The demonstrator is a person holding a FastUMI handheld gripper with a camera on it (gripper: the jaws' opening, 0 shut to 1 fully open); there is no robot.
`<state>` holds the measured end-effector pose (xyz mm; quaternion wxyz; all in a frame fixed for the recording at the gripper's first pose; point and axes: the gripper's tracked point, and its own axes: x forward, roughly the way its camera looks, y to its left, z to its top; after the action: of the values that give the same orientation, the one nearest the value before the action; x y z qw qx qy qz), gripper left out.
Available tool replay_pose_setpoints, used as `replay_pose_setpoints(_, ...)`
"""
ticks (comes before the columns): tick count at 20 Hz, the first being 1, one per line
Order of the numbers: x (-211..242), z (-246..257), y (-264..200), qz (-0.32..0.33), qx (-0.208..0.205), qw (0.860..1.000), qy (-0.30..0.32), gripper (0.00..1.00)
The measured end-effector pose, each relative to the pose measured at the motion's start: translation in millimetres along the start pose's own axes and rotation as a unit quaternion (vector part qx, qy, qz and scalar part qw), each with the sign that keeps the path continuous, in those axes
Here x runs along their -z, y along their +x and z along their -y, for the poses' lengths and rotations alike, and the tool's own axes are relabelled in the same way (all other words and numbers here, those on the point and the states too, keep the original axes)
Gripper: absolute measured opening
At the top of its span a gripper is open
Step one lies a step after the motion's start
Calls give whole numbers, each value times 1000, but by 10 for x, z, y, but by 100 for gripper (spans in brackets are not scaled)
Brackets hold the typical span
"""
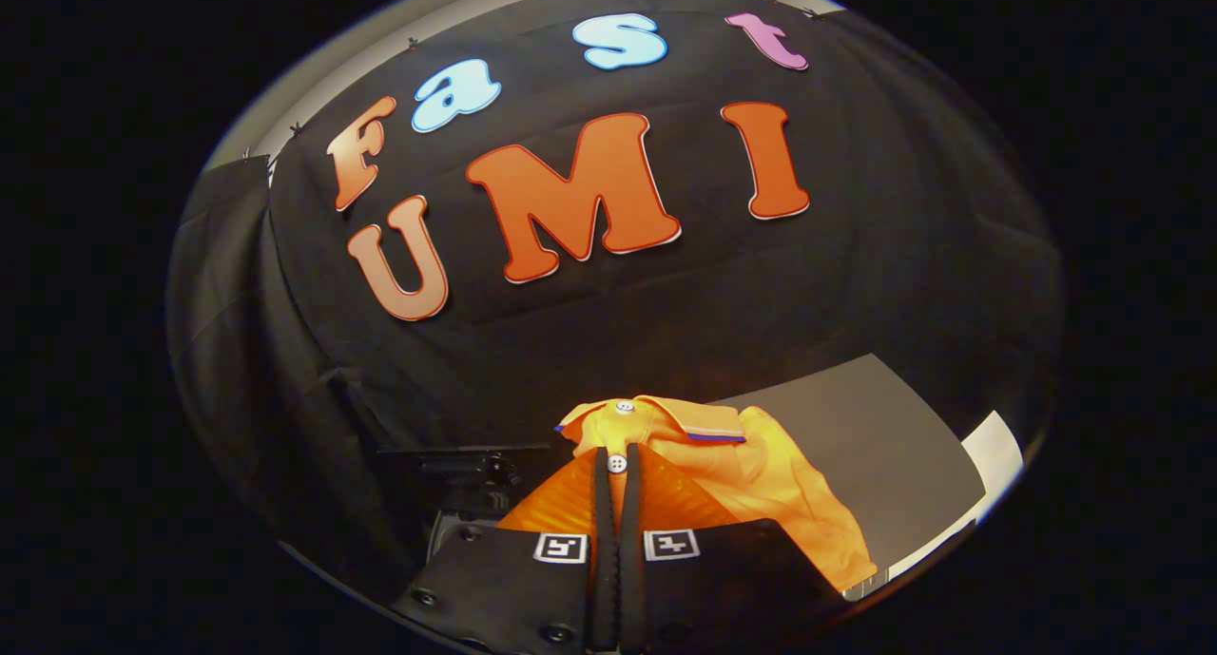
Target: Put the clothes into the washing machine and then close the washing machine lid.
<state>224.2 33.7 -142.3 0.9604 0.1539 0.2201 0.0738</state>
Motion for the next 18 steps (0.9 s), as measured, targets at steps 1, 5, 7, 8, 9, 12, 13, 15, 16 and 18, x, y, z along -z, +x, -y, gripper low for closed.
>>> replay_pose_setpoints(1,4,-99,-33,1,-3,1000,-1,8)
replay_pose_setpoints(5,42,-508,-153,4,-14,1000,-12,8)
replay_pose_setpoints(7,101,-740,-178,1,-27,1000,-13,8)
replay_pose_setpoints(8,103,-863,-182,-1,-34,999,-15,8)
replay_pose_setpoints(9,140,-980,-187,-4,-39,999,-18,8)
replay_pose_setpoints(12,288,-1357,-148,-13,-58,998,-26,8)
replay_pose_setpoints(13,345,-1483,-129,-16,-65,997,-30,8)
replay_pose_setpoints(15,492,-1733,-69,-26,-79,996,-39,8)
replay_pose_setpoints(16,563,-1849,-15,-32,-85,995,-40,8)
replay_pose_setpoints(18,727,-2024,96,-42,-92,994,-42,8)
